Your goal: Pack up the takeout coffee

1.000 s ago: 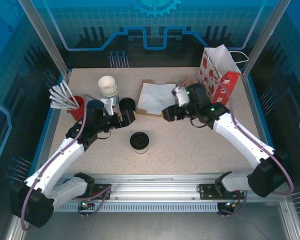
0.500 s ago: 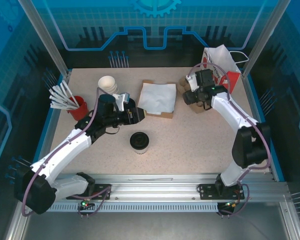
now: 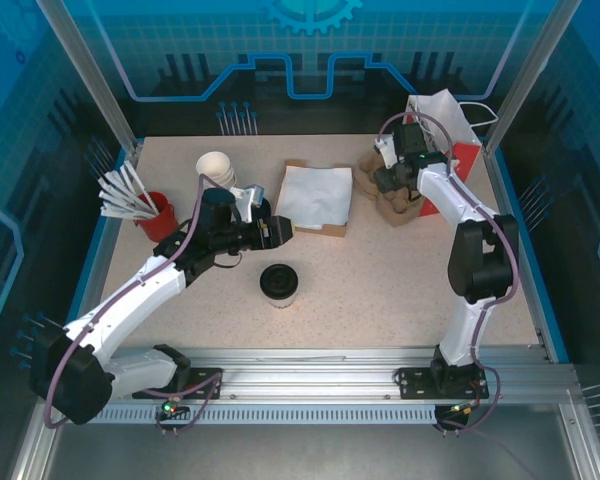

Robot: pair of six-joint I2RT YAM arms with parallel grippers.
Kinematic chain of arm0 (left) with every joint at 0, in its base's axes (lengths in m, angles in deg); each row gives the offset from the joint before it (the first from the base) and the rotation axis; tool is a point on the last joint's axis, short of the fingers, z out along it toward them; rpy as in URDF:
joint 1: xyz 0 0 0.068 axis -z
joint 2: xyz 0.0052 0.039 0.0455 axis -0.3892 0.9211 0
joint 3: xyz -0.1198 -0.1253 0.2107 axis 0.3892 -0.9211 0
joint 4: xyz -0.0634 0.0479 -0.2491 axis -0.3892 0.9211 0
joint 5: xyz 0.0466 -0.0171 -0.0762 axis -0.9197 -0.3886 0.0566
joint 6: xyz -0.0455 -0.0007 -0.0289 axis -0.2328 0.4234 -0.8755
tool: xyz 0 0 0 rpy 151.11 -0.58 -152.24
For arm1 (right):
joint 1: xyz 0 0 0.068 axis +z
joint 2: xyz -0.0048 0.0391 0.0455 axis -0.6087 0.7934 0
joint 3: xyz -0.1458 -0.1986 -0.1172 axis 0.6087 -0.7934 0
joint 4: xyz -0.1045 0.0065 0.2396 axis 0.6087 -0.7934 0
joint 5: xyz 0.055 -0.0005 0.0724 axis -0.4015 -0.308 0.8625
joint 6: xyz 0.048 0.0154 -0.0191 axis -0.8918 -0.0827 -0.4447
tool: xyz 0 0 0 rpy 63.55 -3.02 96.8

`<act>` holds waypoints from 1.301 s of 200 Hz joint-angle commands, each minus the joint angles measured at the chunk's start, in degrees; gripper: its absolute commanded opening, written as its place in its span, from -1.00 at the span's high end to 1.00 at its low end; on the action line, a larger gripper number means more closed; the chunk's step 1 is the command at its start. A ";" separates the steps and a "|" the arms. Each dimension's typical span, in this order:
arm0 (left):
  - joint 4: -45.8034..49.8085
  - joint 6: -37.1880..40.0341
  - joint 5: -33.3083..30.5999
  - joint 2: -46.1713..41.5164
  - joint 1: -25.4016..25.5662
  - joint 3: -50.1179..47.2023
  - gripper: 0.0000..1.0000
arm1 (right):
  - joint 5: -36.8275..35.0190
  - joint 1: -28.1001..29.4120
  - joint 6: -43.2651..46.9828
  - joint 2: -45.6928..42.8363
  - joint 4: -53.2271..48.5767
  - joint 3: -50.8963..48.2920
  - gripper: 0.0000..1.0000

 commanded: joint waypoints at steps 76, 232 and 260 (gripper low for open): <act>-1.68 0.28 0.24 0.30 0.68 0.65 -0.50 | 0.36 -2.29 2.64 6.59 -5.25 6.56 0.07; -2.21 -0.10 0.28 0.55 1.04 0.12 -0.49 | 5.87 -3.72 2.93 11.32 -12.18 12.26 0.09; -2.23 -0.13 0.28 0.52 1.05 0.03 -0.50 | 6.05 -3.73 3.05 11.71 -12.89 12.98 0.13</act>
